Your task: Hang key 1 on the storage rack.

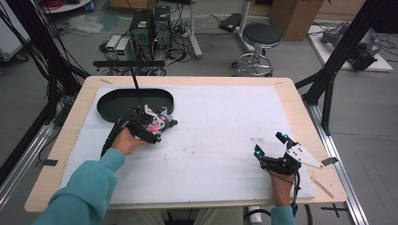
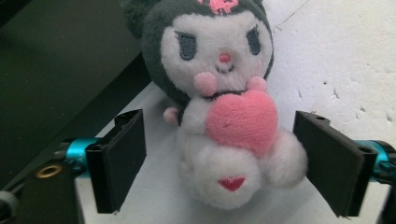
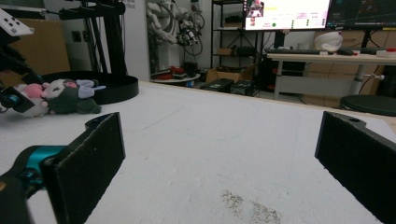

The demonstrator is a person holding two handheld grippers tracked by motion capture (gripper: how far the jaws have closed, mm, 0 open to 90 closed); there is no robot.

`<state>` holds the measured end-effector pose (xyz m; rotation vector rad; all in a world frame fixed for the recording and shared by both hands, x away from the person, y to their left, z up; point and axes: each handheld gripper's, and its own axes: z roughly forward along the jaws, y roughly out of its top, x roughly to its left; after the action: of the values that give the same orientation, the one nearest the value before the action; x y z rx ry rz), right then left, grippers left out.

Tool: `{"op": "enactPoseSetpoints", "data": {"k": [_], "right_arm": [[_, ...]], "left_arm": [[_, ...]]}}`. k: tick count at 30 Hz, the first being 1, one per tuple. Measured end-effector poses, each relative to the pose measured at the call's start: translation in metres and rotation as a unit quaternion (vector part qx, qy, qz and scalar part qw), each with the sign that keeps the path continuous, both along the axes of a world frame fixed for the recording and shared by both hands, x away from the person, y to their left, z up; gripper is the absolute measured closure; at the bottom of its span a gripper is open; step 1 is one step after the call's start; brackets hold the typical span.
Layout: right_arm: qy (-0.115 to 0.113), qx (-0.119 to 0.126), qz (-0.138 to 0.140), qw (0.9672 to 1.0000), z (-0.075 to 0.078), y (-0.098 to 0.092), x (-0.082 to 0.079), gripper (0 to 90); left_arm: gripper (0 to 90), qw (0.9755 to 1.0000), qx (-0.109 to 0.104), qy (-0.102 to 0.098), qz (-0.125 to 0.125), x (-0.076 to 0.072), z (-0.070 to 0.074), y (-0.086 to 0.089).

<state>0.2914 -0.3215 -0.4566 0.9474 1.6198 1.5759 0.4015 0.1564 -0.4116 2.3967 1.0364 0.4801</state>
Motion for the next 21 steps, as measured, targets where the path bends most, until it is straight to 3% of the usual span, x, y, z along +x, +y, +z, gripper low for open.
{"op": "enactPoseSetpoints", "data": {"k": [7,11,21], "right_arm": [[0.000,0.003,0.001,1.0000,0.0000,0.0001,0.0001,0.7],[0.000,0.002,0.001,1.0000,0.0000,-0.0001,0.0001,0.7],[0.000,0.003,0.001,1.0000,0.0000,0.0000,0.0001,0.7]], "left_arm": [[22.6,0.9998,0.020,0.003,-0.004,0.0004,-0.0035,-0.0023],[26.3,0.9998,0.018,0.010,-0.002,0.0014,-0.0043,-0.0019],[43.2,0.9992,0.031,0.024,0.001,-0.0006,-0.0062,-0.0062]]}}
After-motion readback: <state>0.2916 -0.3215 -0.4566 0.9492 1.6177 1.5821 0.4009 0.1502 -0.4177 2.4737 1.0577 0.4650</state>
